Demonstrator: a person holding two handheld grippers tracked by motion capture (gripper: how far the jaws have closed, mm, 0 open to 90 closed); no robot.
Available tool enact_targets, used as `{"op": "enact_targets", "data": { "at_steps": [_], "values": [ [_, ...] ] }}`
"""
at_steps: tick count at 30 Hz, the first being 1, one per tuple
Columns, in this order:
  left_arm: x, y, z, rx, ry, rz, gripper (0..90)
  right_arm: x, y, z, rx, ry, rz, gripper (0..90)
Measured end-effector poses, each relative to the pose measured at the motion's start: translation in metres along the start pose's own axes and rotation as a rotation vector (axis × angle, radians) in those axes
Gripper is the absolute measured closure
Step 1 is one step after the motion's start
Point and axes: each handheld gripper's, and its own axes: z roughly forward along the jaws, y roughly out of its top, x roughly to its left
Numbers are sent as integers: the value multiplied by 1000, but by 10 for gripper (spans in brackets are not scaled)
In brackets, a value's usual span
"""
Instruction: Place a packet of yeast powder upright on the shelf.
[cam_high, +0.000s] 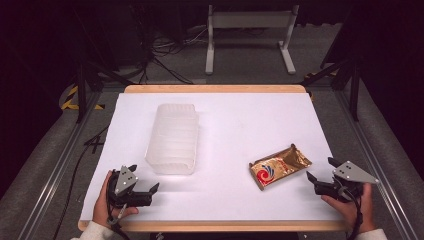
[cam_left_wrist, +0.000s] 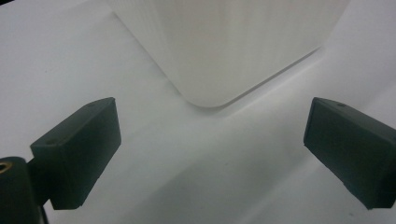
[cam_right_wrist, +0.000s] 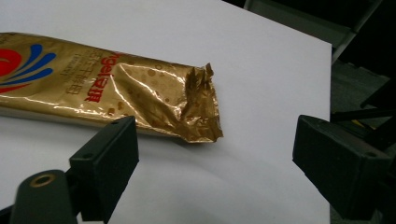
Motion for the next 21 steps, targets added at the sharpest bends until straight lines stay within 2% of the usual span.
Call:
{"op": "enact_targets", "data": {
  "at_steps": [5, 12, 15, 18, 20, 21],
  "values": [
    [0, 1, 2, 0, -4, 3, 48, -3, -3, -1, 3, 2, 28, 150],
    [0, 1, 2, 2, -4, 10, 48, -4, -2, 5, 8, 62, 102, 184],
    [0, 0, 1, 3, -2, 15, 49, -1, 0, 9, 21, 73, 99, 193],
    [0, 0, 1, 3, -3, 14, 49, -1, 1, 12, 24, 118, 158, 193],
    [0, -1, 1, 4, -5, 8, 49, 0, 2, 13, 29, 110, 148, 193],
    [0, -1, 1, 5, -5, 10, 49, 0, 2, 14, 27, 121, 159, 193]
  ]
}}
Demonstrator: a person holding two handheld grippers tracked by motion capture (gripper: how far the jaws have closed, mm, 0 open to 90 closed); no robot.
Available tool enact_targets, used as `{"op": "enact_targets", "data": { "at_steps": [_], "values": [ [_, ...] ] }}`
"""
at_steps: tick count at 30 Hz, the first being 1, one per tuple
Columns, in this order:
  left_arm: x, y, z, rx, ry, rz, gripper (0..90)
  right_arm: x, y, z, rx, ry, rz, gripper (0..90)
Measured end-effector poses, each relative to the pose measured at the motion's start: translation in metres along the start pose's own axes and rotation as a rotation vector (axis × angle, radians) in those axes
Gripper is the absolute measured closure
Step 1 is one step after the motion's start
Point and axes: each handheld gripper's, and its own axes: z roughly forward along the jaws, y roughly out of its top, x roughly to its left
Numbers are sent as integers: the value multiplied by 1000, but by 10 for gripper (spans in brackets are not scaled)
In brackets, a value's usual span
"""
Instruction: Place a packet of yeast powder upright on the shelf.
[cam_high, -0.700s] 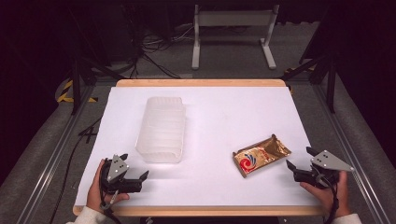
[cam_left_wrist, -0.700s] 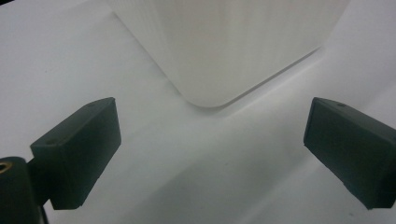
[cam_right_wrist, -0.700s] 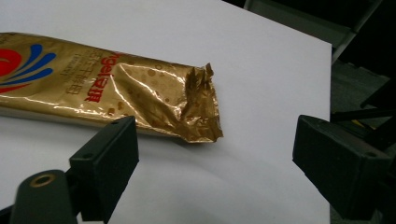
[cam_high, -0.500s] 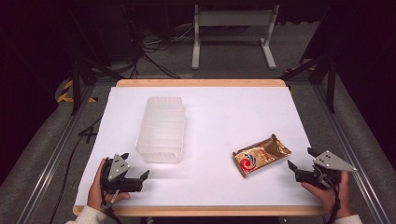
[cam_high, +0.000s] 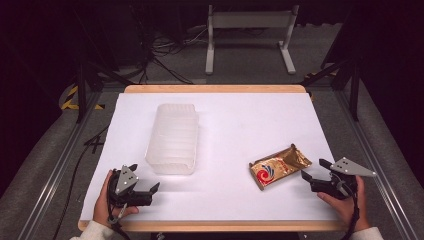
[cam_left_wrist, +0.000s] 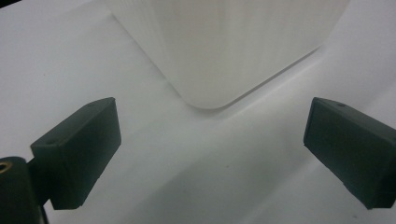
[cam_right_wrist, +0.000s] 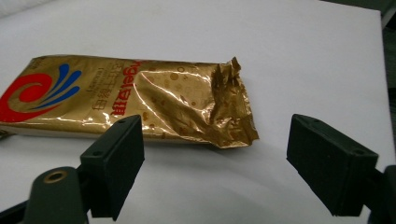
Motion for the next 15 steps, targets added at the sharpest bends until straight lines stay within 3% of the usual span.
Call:
{"op": "enact_targets", "data": {
  "at_steps": [4, 5, 11, 15],
  "values": [
    [0, -1, -1, -3, 3, 5, 49, -2, 2, 3, 2, 0, 23, 195],
    [0, -1, -1, -3, 2, 7, 49, -3, 4, 5, 6, 1, 54, 196],
    [0, -1, -1, -4, 0, 3, 49, -9, 6, 20, 52, 6, 123, 214],
    [-1, -2, -1, 2, 0, 8, 49, -13, 6, 30, 110, -3, 190, 205]
  ]
}}
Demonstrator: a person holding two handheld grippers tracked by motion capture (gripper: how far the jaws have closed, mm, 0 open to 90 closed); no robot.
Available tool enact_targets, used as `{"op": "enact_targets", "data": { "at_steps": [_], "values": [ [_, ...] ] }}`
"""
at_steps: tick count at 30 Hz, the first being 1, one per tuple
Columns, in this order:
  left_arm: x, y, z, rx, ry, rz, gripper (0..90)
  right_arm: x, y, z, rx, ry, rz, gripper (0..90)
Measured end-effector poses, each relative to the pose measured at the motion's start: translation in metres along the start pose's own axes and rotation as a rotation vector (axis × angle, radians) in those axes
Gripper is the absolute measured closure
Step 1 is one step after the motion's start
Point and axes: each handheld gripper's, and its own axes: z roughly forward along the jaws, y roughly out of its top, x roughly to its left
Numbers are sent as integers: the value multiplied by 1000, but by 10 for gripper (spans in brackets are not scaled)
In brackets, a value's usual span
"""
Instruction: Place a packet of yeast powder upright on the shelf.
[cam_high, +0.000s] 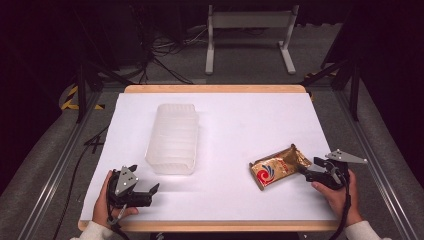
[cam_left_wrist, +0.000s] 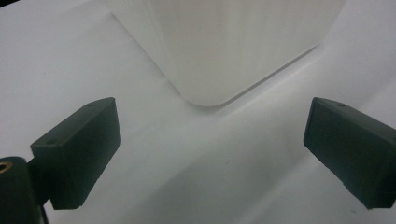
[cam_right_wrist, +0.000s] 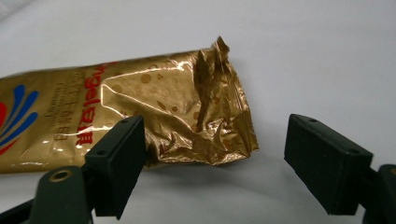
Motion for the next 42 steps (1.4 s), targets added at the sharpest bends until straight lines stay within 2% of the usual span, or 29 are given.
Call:
{"op": "enact_targets", "data": {
  "at_steps": [1, 3, 6, 8, 9, 10, 11, 12, 13, 14, 15, 17, 20, 21, 26, 29, 34, 41, 42],
  "values": [
    [0, 0, 0, 2, -1, 1, 49, 0, 1, 1, 12, -9, 11, 205],
    [0, 0, 0, 1, -1, 0, 49, 1, 3, 6, 42, 19, 52, 207],
    [0, 0, 0, 4, -6, 4, 49, 5, 7, 11, 55, 19, 72, 182],
    [-1, 0, 1, 9, -10, 6, 48, 9, 10, 14, 60, 43, 95, 228],
    [-1, 0, 1, 9, -10, 6, 48, 12, 10, 16, 61, 33, 99, 232],
    [-1, 0, 1, 12, -12, 7, 48, 16, 11, 17, 64, 23, 86, 298],
    [-1, 0, 1, 13, -13, 9, 48, 17, 11, 18, 63, 39, 87, 348],
    [-1, 0, 1, 14, -14, 11, 48, 18, 11, 18, 60, 48, 105, 360],
    [-1, 0, 1, 12, -13, 7, 48, 18, 11, 19, 58, 45, 114, 415],
    [-1, 0, 1, 13, -13, 9, 48, 17, 12, 19, 55, 69, 125, 495],
    [-1, 0, 1, 14, -14, 9, 48, 16, 11, 19, 53, 68, 136, 534],
    [-1, 0, 1, 13, -13, 8, 48, 12, 11, 19, 47, 64, 146, 675],
    [-1, 0, 2, 16, -13, 7, 48, 4, 10, 19, 30, 73, 207, 838],
    [-1, 0, 1, 15, -11, 8, 48, 3, 9, 18, 21, 77, 214, 848],
    [-1, 0, 1, 12, -8, 10, 48, 2, 8, 14, -17, 102, 212, 873],
    [-1, 0, 0, 13, -9, 7, 48, 3, 10, 11, -34, 114, 187, 876],
    [-1, -1, 0, 13, -9, 6, 48, 10, 20, 1, -88, 126, 112, 878],
    [-1, 0, 0, 13, -7, 5, 48, 17, 31, -12, -138, 174, 79, 883],
    [-1, 0, 0, 12, -6, 5, 48, 20, 35, -15, -151, 185, 61, 883]
  ]
}}
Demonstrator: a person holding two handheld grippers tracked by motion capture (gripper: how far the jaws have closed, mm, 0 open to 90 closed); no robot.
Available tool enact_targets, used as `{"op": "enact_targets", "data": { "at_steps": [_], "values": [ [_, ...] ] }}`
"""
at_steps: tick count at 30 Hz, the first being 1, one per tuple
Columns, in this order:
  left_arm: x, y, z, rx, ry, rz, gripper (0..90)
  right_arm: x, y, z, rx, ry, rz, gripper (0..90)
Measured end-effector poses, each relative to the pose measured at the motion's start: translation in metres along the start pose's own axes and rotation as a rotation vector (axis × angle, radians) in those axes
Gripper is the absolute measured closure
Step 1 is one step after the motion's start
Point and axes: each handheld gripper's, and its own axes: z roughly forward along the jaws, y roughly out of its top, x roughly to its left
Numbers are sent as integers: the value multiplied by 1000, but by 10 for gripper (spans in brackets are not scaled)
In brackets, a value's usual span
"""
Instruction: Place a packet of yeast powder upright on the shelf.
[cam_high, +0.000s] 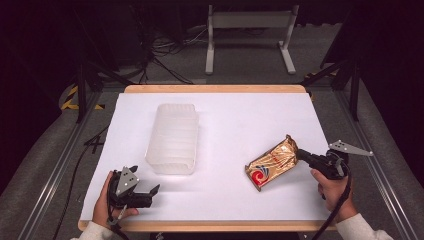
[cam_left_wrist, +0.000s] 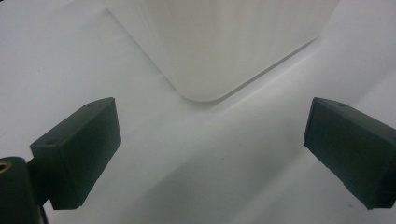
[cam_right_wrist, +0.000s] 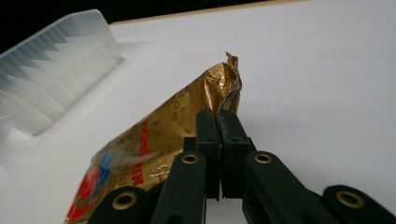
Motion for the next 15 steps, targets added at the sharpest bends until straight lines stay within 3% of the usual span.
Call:
{"op": "enact_targets", "data": {
  "at_steps": [8, 15],
  "values": [
    [0, 0, -1, -5, 5, -5, 46, 27, 17, -11, -36, 114, -91, 883],
    [1, -1, -1, -3, 6, -7, 46, 40, 28, -11, -39, 160, -127, 885]
  ]
}}
